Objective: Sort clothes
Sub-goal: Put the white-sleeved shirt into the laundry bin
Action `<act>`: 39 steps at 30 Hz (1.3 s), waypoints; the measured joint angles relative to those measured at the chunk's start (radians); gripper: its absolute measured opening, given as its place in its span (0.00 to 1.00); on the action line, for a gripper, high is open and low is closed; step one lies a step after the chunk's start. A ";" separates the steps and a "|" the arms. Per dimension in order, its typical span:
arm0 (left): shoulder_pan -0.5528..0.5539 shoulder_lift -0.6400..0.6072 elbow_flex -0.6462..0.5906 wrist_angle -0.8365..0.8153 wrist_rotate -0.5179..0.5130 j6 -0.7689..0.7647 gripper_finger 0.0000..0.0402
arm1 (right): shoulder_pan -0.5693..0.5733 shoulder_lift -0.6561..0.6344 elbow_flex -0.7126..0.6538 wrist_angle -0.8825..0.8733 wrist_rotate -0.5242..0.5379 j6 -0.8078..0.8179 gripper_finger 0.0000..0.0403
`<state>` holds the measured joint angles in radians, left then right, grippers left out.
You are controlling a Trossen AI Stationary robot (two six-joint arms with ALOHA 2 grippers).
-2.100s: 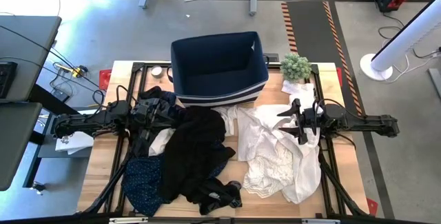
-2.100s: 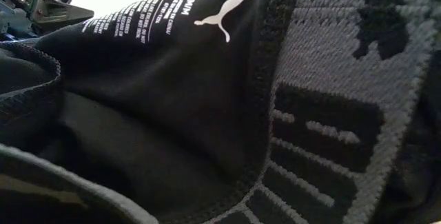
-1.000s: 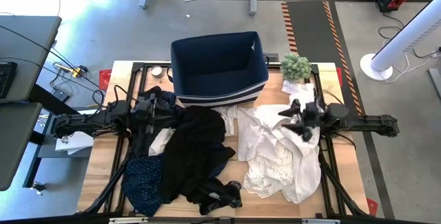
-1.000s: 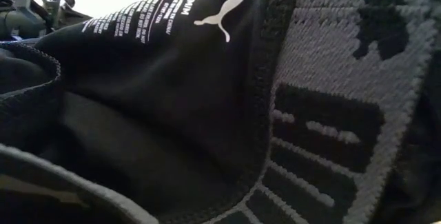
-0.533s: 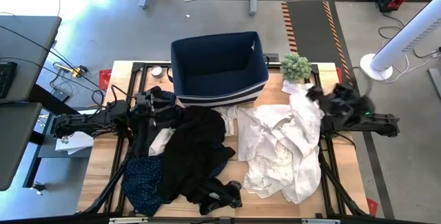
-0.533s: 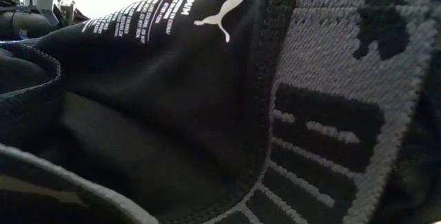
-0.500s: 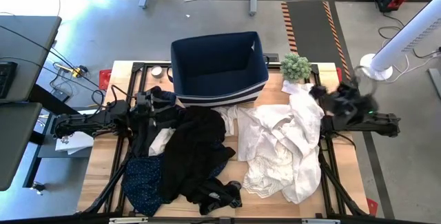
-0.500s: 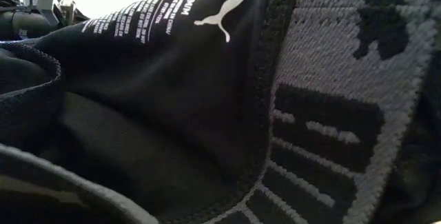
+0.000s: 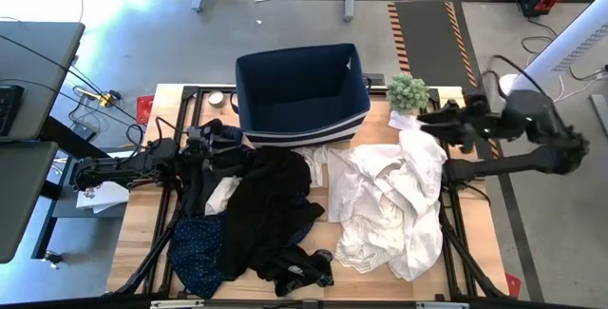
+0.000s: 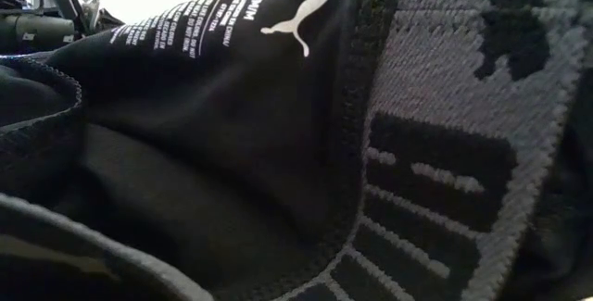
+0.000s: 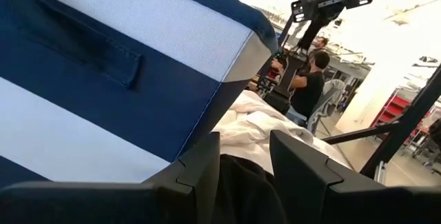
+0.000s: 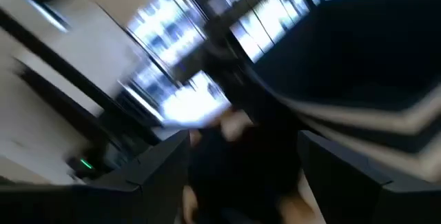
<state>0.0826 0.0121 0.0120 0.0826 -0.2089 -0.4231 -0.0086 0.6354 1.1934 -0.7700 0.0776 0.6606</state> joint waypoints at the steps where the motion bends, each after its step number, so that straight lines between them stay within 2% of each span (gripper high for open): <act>1: 0.000 0.000 0.000 0.000 0.000 -0.003 0.31 | 0.000 0.047 0.052 -0.074 -0.006 0.010 0.66; 3: 0.000 0.000 0.000 0.000 0.000 -0.003 0.31 | 0.000 0.135 0.146 -0.199 -0.030 0.028 0.66; 6: 0.000 0.000 0.000 0.000 0.000 -0.003 0.31 | 0.000 0.237 0.245 -0.297 -0.071 0.064 0.66; 11: 0.000 0.000 0.000 0.000 -0.002 -0.003 0.31 | 0.004 0.354 0.286 -0.244 -0.106 0.226 0.66; 13: 0.000 0.000 0.000 0.000 -0.002 -0.003 0.31 | 0.004 0.393 0.284 -0.225 -0.158 0.234 0.66; 17: 0.000 0.000 0.000 -0.001 -0.003 -0.003 0.31 | 0.005 0.484 0.283 -0.249 -0.194 0.235 0.66; 21: 0.000 0.000 0.000 -0.001 -0.003 -0.021 0.31 | 0.005 0.582 0.282 -0.318 -0.208 0.122 0.66; 23: 0.000 0.000 0.000 -0.002 -0.003 -0.021 0.31 | 0.005 0.624 0.282 -0.417 -0.202 0.084 0.66; 28: 0.000 0.000 0.000 -0.002 -0.003 -0.021 0.31 | 0.032 0.726 0.281 -0.611 -0.047 -0.178 0.66; 30: 0.000 0.000 0.000 -0.002 -0.003 -0.021 0.31 | 0.049 0.755 0.281 -0.599 0.005 -0.316 0.66; 33: 0.000 0.000 0.000 -0.002 -0.003 -0.022 0.31 | 0.051 0.797 0.274 -0.529 0.011 -0.468 0.66; 36: 0.000 0.000 0.000 -0.003 -0.003 -0.021 0.31 | 0.025 0.804 0.173 -0.420 -0.022 -0.508 0.66; 39: 0.000 0.000 0.000 -0.003 -0.003 -0.021 0.31 | -0.003 0.798 0.009 -0.306 -0.041 -0.445 0.66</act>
<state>0.0826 0.0122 0.0120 0.0795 -0.2119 -0.4446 -0.0117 1.4335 1.2028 -1.0756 0.0371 0.2161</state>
